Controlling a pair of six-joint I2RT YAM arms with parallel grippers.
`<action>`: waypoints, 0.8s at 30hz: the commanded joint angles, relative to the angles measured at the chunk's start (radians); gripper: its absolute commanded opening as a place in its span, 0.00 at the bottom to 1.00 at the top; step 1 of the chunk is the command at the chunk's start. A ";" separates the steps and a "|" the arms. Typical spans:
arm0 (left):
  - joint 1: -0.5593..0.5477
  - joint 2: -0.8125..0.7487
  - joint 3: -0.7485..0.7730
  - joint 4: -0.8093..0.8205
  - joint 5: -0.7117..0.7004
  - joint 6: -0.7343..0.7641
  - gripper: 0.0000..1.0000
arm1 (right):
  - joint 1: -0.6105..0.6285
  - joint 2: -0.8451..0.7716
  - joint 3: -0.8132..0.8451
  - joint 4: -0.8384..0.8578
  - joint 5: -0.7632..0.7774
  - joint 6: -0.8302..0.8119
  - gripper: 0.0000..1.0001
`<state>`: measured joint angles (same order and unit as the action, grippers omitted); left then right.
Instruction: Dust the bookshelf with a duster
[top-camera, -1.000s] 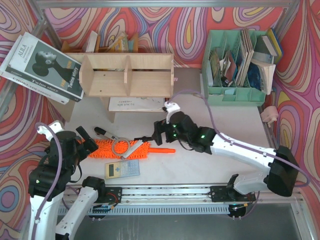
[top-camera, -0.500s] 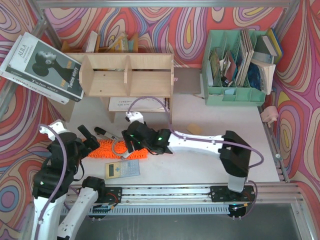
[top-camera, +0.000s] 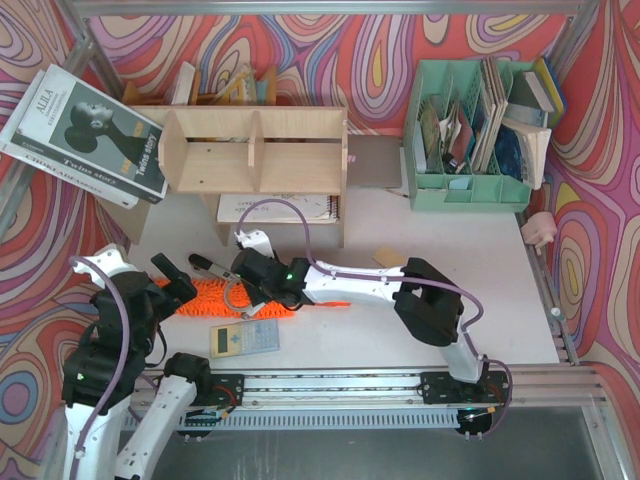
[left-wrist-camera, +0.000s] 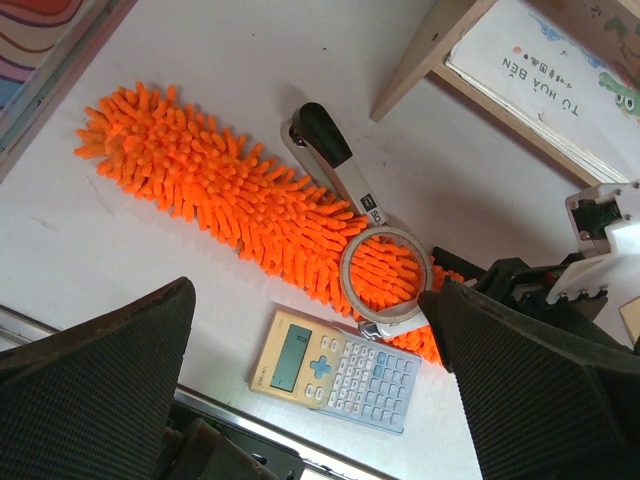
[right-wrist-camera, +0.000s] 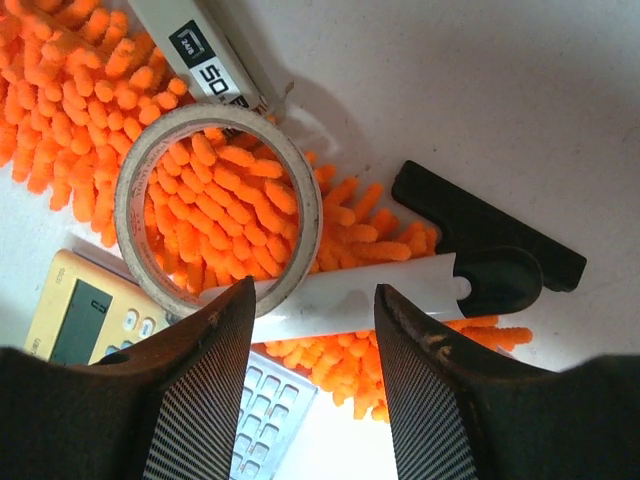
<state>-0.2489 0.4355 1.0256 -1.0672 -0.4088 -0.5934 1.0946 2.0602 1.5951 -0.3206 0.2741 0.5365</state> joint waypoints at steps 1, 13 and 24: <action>-0.004 0.002 -0.011 0.016 -0.008 0.015 0.98 | 0.003 0.038 0.062 -0.048 0.040 -0.001 0.51; -0.004 -0.001 -0.013 0.019 -0.005 0.017 0.98 | 0.003 0.141 0.184 -0.120 0.081 -0.014 0.42; -0.004 -0.001 -0.013 0.021 -0.002 0.018 0.98 | 0.003 0.170 0.208 -0.133 0.085 -0.006 0.30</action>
<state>-0.2489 0.4397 1.0256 -1.0668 -0.4084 -0.5930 1.0946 2.2196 1.7741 -0.4194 0.3325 0.5282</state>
